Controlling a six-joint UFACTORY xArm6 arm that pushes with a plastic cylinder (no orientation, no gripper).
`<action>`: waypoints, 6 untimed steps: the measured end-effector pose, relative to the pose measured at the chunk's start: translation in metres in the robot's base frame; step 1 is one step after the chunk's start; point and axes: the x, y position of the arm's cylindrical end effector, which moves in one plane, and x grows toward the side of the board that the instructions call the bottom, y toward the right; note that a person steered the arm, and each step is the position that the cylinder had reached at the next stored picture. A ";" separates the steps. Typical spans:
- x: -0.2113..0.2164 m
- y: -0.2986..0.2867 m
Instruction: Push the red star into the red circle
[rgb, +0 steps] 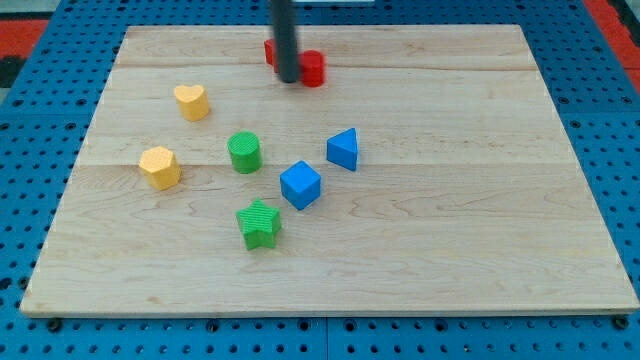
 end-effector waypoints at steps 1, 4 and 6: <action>0.001 -0.020; -0.049 -0.059; -0.030 -0.045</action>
